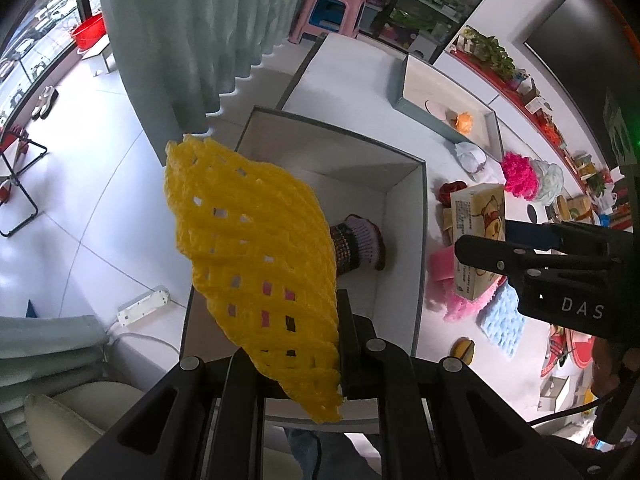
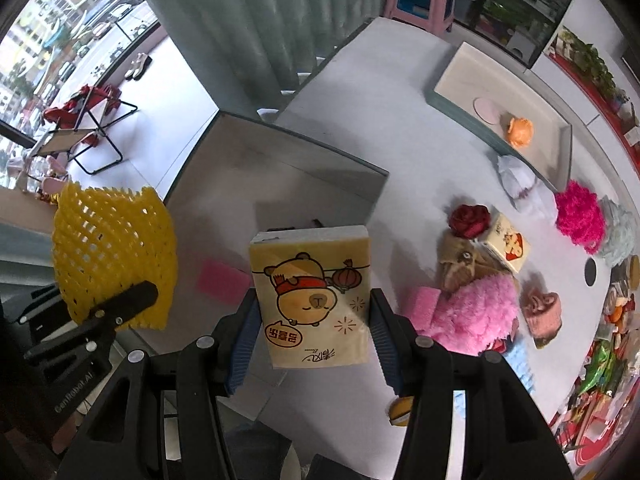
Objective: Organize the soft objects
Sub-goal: 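Carry the mesh net and tissue pack over the grey box and release both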
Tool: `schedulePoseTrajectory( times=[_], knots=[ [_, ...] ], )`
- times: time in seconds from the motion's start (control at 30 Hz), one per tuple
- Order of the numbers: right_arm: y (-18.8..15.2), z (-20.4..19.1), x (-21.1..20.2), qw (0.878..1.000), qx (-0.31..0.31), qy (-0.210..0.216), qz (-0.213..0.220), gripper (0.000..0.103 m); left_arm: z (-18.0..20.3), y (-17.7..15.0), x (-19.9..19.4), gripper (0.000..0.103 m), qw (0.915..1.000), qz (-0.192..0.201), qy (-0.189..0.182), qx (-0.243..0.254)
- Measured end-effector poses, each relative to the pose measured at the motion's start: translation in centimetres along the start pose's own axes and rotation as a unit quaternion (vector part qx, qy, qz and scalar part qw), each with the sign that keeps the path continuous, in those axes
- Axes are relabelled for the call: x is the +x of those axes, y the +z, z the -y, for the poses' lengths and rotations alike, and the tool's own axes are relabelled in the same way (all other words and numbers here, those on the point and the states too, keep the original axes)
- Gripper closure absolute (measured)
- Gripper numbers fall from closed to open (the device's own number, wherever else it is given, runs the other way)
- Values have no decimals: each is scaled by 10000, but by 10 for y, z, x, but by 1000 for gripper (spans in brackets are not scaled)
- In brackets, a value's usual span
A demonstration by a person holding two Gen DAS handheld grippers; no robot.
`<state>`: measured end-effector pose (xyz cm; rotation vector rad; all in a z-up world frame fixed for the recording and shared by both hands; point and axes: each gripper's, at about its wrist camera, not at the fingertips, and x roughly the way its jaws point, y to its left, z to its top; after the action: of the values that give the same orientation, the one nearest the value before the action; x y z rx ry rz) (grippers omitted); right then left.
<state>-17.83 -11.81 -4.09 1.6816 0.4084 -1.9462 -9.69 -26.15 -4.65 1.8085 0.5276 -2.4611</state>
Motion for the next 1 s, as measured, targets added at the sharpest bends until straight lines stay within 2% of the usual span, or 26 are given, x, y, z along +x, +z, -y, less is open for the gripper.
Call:
schedulePoseTrajectory(
  times=[0.5,0.7,1.0],
  knots=[
    [10,-12,9,9999,-105,76,-45,46,-3,-4,17,90,9997,-195,126,-37],
    [15,-19,17,9997,-214,84,-126,46,-4,-6,30,90,9990,-303,326,-69],
    [24,-23,32,9994,-221,93,-261,46,1,-7,45,90,9982,-481,339,-68]
  ],
)
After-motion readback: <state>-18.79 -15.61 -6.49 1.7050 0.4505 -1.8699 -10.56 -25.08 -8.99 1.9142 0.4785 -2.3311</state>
